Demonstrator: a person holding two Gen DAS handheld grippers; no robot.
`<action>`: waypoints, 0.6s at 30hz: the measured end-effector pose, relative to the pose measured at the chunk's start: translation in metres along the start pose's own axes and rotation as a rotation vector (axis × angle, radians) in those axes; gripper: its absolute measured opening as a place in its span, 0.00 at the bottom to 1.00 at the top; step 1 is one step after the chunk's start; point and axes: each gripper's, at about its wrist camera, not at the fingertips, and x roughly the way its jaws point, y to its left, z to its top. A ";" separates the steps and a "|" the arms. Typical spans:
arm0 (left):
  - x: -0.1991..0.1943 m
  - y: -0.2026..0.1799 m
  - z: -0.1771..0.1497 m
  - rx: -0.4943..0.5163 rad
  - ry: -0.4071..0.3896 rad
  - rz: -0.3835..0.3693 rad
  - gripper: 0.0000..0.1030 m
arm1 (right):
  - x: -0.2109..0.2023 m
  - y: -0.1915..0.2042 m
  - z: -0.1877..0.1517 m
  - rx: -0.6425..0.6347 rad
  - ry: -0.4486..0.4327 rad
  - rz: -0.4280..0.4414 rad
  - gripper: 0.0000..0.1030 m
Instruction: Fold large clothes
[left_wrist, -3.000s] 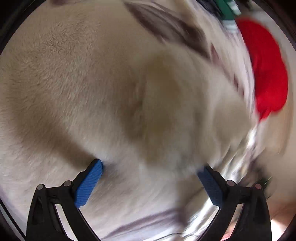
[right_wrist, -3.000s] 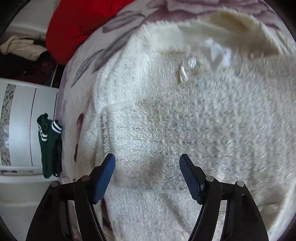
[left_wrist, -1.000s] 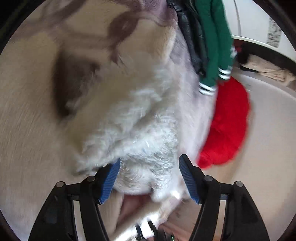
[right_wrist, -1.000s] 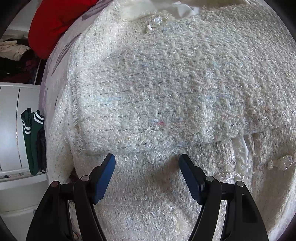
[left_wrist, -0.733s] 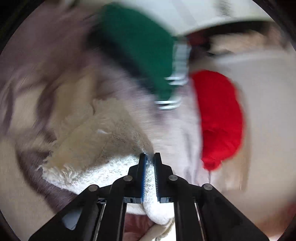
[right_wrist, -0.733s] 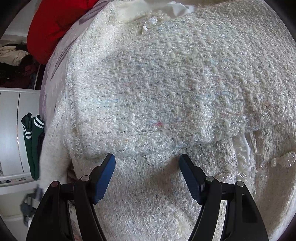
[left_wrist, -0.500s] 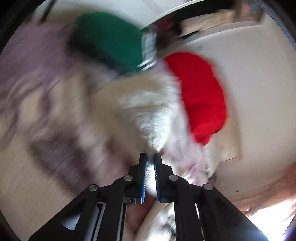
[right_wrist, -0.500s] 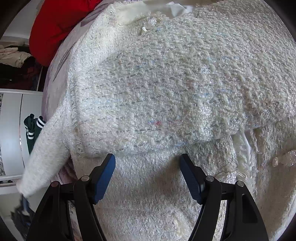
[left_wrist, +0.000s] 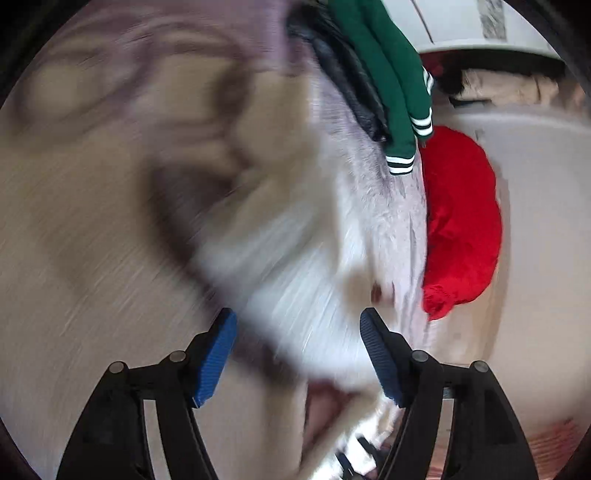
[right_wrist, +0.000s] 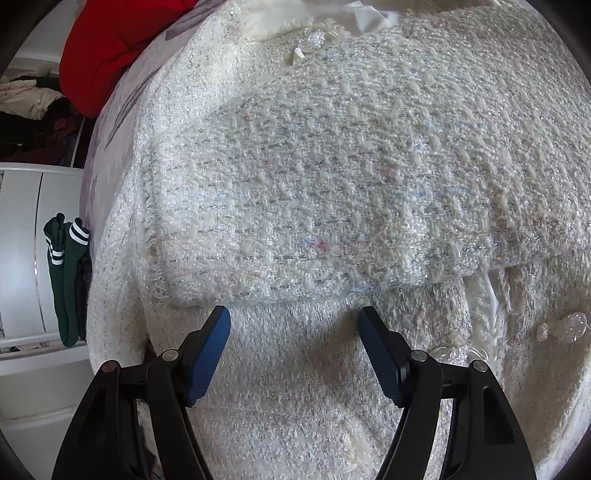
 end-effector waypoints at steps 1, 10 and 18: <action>0.012 -0.004 0.010 0.014 -0.013 0.024 0.64 | 0.001 0.000 -0.001 0.001 0.000 0.000 0.71; 0.007 -0.053 0.068 0.209 -0.159 0.027 0.13 | 0.005 -0.002 -0.006 0.021 -0.017 0.011 0.71; -0.024 -0.004 0.038 0.192 0.072 0.143 0.33 | 0.004 -0.011 0.001 0.025 -0.008 0.005 0.71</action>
